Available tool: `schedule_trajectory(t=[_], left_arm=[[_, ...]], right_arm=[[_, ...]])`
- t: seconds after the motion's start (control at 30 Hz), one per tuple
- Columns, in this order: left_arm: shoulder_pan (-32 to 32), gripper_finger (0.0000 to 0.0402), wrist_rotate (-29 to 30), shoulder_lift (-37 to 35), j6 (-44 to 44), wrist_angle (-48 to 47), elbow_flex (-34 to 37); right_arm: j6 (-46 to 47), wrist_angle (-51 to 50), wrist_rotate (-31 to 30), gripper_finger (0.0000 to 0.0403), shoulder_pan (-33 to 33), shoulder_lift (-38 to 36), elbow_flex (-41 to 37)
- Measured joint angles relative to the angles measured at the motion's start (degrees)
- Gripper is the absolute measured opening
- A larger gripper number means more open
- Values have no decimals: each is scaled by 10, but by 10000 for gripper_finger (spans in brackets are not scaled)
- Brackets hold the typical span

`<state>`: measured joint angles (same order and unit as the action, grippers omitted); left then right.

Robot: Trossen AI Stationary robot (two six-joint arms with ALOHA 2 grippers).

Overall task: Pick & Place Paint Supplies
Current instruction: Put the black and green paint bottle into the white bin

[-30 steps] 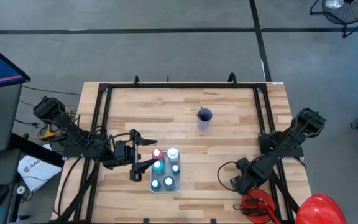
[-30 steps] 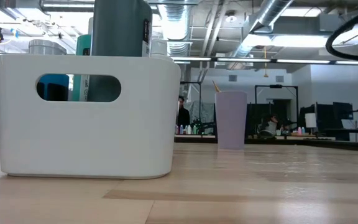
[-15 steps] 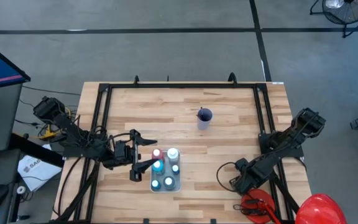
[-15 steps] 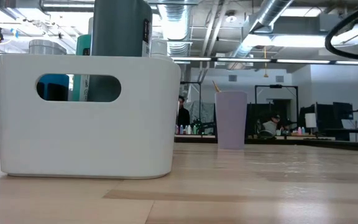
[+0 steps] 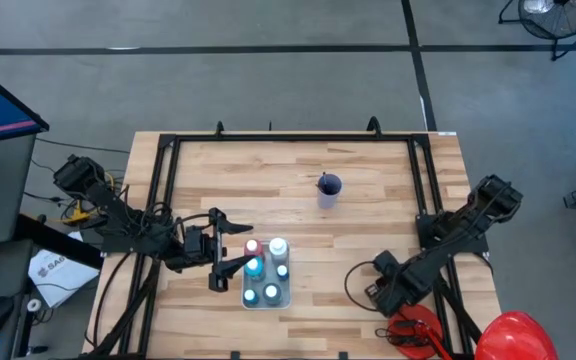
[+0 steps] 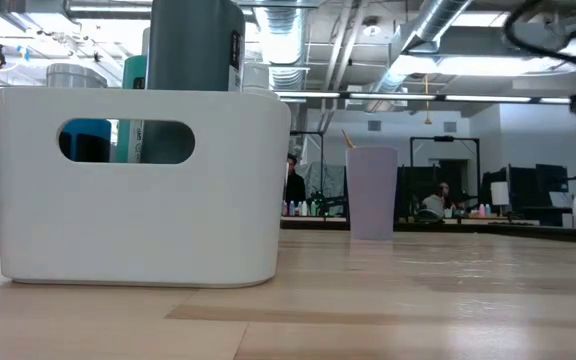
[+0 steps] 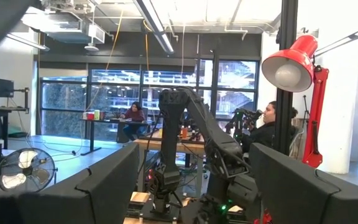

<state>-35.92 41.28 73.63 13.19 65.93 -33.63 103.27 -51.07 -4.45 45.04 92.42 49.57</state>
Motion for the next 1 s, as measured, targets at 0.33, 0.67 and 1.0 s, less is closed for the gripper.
schedule_trajectory(t=[0.33,0.67,1.0], left_arm=[[0,296,0,0,1,-2,0],[0,296,0,0,10,-5,0],[6,296,-85,0,-22,-16,0]], right_arm=[[-86,-12,-124,113,-9,-1,63],[-234,-6,-287,125,-18,-20,164],[-470,101,-404,123,-27,-21,268]])
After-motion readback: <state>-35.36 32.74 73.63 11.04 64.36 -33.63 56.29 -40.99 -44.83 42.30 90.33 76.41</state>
